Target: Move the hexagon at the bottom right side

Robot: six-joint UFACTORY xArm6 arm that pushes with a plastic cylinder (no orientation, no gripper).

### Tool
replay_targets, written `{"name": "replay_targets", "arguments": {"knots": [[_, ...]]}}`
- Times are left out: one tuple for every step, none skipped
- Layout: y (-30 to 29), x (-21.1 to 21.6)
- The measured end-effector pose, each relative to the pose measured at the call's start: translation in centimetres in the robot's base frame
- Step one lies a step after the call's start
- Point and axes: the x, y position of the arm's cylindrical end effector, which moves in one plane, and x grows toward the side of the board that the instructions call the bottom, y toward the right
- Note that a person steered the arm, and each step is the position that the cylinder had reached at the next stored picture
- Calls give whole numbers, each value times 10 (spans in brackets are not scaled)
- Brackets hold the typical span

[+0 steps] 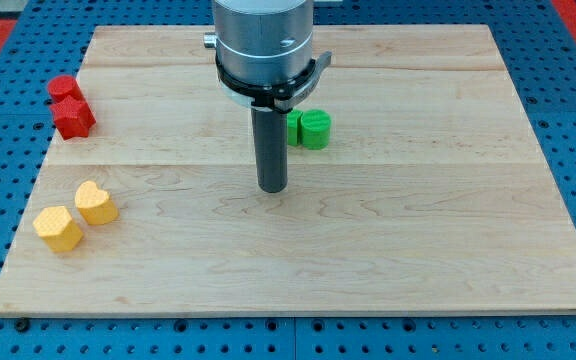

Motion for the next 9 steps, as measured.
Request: {"name": "replay_targets", "arguments": {"knots": [[1,0],[1,-5],[1,-6],[1,-6],[1,-6],[-1,-6],[17,-3],[11,-8],[-24,-47]]}}
